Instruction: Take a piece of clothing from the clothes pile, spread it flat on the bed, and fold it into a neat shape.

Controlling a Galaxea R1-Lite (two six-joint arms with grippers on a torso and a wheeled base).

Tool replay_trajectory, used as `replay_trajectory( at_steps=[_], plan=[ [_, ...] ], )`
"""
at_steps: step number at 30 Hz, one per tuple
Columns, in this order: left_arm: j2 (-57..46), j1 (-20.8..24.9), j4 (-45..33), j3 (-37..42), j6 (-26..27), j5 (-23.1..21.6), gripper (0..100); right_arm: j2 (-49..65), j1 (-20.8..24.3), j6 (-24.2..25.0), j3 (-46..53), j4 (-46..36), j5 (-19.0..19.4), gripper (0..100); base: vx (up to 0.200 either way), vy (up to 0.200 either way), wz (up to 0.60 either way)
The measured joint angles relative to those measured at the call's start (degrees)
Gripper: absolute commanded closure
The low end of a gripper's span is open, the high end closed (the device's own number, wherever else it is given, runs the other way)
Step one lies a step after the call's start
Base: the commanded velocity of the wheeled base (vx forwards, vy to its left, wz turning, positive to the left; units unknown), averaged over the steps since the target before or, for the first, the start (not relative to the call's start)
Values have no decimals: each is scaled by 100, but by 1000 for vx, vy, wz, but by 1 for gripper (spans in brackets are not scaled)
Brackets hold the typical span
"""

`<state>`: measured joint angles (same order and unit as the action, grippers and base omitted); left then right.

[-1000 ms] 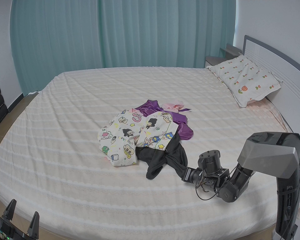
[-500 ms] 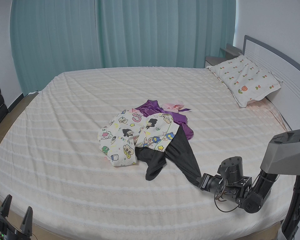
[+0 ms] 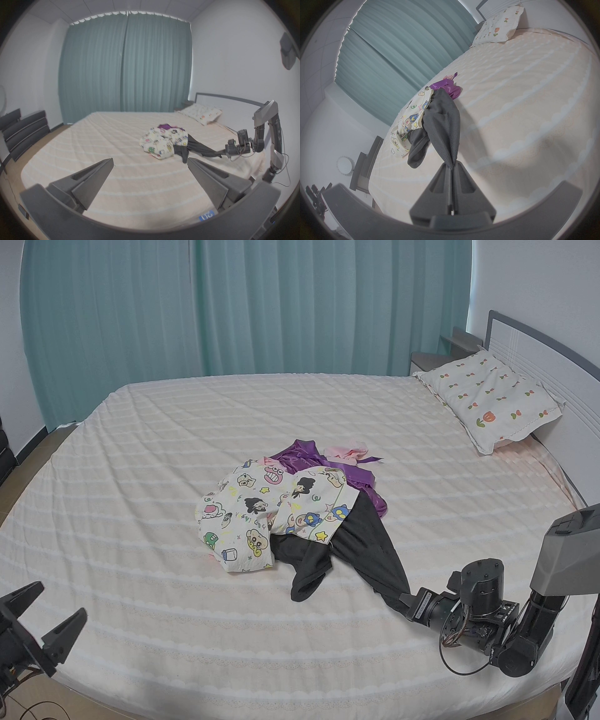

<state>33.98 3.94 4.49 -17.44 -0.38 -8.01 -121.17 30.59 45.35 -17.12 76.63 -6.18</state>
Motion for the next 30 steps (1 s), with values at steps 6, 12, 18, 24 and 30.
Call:
replay_trajectory(
  at_steps=[6, 12, 18, 24, 30],
  plan=[
    [1687, 562, 802, -171, -104, -88, 0, -41, 9, 30, 107, 233, 6, 100, 0, 0, 0],
    [3363, 1231, 1960, -306, -616, 205, 0, -107, -7, 57, 160, 386, 13, 100, 0, 0, 0],
    [5112, 1943, 2781, -647, -1317, 642, 0, -187, -13, 74, 188, 469, 16, 100, 0, 0, 0],
    [6718, 2623, 3224, -1386, -1859, 1203, 0, -263, -13, 83, 201, 523, 6, 100, 0, 0, 0],
    [7843, 3134, 3388, -2326, -2260, 1498, 0, -319, -18, 93, 205, 545, 2, 100, 0, 0, 0]
  ],
)
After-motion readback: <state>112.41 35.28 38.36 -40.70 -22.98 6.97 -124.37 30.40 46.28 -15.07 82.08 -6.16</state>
